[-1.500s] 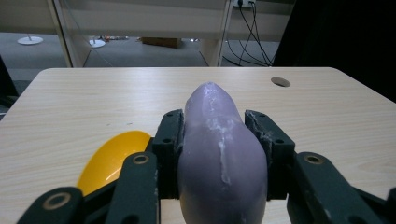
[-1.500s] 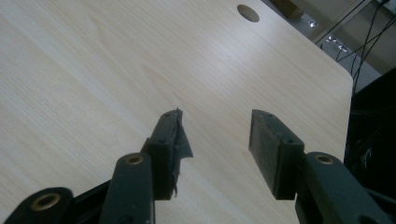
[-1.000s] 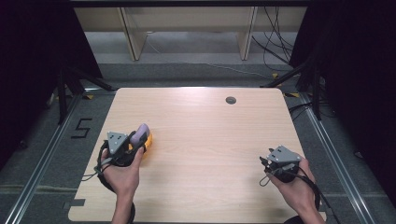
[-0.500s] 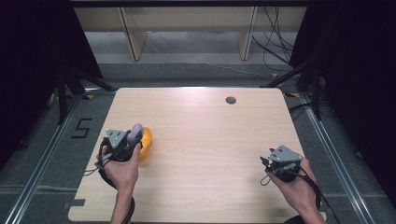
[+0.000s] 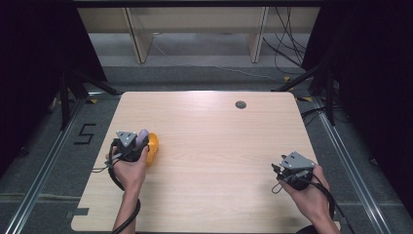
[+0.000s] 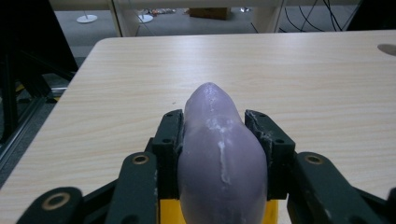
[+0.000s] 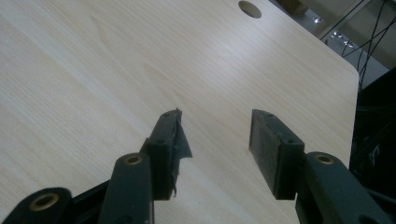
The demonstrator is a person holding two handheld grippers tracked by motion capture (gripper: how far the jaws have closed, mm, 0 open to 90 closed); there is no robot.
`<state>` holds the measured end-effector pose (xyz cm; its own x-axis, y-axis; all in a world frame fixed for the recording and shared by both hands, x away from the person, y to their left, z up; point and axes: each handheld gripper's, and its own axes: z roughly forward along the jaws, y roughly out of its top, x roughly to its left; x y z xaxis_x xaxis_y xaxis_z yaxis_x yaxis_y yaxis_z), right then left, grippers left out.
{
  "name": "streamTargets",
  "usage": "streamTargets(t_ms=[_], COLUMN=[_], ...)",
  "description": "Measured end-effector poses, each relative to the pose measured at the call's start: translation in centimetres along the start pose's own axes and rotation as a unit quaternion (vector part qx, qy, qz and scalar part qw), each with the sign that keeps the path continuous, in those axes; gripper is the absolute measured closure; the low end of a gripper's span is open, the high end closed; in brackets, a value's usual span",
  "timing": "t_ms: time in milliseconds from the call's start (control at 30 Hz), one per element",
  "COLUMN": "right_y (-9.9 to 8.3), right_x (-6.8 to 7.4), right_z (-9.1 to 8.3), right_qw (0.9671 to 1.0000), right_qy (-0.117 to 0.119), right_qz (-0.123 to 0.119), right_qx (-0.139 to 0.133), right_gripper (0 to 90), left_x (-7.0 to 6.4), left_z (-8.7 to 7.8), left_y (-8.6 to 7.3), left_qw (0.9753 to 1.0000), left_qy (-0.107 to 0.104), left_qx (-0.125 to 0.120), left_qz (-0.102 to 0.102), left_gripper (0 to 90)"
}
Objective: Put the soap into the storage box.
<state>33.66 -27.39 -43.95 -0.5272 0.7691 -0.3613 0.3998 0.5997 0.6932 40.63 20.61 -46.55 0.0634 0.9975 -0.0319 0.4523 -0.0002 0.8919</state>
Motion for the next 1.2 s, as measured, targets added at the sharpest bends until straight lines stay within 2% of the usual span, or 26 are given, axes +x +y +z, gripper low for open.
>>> streamTargets(t_ms=[200, 233, 300, 400, 433, 467, 500, 600, 633, 667, 700, 767, 800, 833, 900, 933, 967, 1067, 1100, 1200], right_y=[0.0, 0.0, 0.0, 0.0, 0.0, 0.0, 0.0, 0.1, 0.1, 0.1, 0.1, 0.1, 0.1, 0.1, 0.0, 0.0, 0.0, 0.0, 0.0, 0.0], right_x=[0.1, 0.1, 0.1, 0.2, 0.1, 0.1, 0.2, 0.2, 0.3, 0.3, 0.2, 0.2, 0.2, 0.2, 0.1, 0.1, 0.1, 0.1, 0.1, 0.2], right_z=[0.0, 0.0, -0.1, -0.1, 0.0, 0.0, 0.0, 0.0, -0.1, -0.1, -0.1, -0.1, -0.1, -0.1, -0.1, -0.1, -0.1, 0.0, 0.0, 0.0], right_qw=[1.0000, 1.0000, 1.0000, 0.9999, 1.0000, 1.0000, 0.9999, 0.9998, 0.9998, 0.9998, 0.9999, 0.9999, 0.9999, 0.9999, 0.9998, 0.9999, 0.9999, 0.9998, 0.9998, 0.9998], right_qy=[0.001, 0.000, 0.000, 0.005, 0.006, 0.006, 0.012, 0.018, 0.015, 0.015, 0.007, 0.010, 0.010, 0.011, 0.020, 0.012, 0.013, 0.020, 0.021, 0.015], right_qz=[-0.002, 0.002, 0.004, 0.011, 0.001, 0.001, 0.005, 0.006, 0.011, 0.011, 0.007, 0.003, 0.003, 0.003, 0.004, 0.004, 0.003, 0.001, 0.002, 0.009], right_qx=[0.001, -0.001, -0.001, -0.002, -0.003, -0.003, -0.003, -0.002, -0.003, -0.003, -0.005, -0.006, -0.006, -0.006, -0.003, -0.005, -0.005, -0.003, -0.002, -0.002], right_gripper=[53.8, 53.7, 53.6, 53.6, 53.5, 53.5, 53.3, 53.2, 53.1, 53.1, 52.9, 52.5, 52.5, 52.2, 51.9, 51.8, 51.7, 51.4, 51.3, 51.2], left_x=[-0.4, -0.5, -0.5, -0.5, -0.4, -0.4, -0.4, -0.2, 0.0, 0.0, 0.1, 0.2, 0.2, 0.5, 0.9, 0.9, 1.1, 1.5, 1.9, 2.3], left_z=[0.7, 0.9, 1.1, 1.2, 1.2, 1.2, 1.2, 1.2, 1.0, 1.0, 0.9, 1.0, 1.0, 0.8, 0.4, 0.4, 0.0, -0.6, -1.2, -1.8], left_y=[-0.6, -0.8, -1.0, -1.1, -1.0, -1.0, -0.9, -0.8, -0.5, -0.5, -0.2, -0.1, -0.1, 0.2, 0.6, 0.6, 1.1, 1.6, 2.0, 2.5], left_qw=[0.9998, 0.9996, 0.9994, 0.9993, 0.9990, 0.9990, 0.9981, 0.9973, 0.9959, 0.9959, 0.9935, 0.9902, 0.9902, 0.9866, 0.9850, 0.9850, 0.9826, 0.9820, 0.9825, 0.9833], left_qy=[0.003, 0.001, -0.003, 0.000, -0.002, -0.002, -0.007, -0.013, -0.019, -0.019, -0.027, -0.034, -0.034, -0.038, -0.043, -0.043, -0.052, -0.054, -0.055, -0.054], left_qx=[0.013, 0.024, 0.031, 0.031, 0.039, 0.039, 0.054, 0.067, 0.084, 0.084, 0.105, 0.129, 0.129, 0.151, 0.161, 0.161, 0.174, 0.176, 0.173, 0.168], left_qz=[0.012, 0.015, 0.016, 0.019, 0.024, 0.024, 0.027, 0.026, 0.028, 0.028, 0.034, 0.041, 0.041, 0.047, 0.043, 0.043, 0.040, 0.041, 0.041, 0.045], left_gripper=[58.2, 58.2, 58.1, 58.0, 57.9, 57.8, 57.8, 57.2, 56.6, 55.6, 54.1, 51.4, 50.3, 49.0, 45.9, 44.1, 41.8, 38.8, 38.6, 37.9])
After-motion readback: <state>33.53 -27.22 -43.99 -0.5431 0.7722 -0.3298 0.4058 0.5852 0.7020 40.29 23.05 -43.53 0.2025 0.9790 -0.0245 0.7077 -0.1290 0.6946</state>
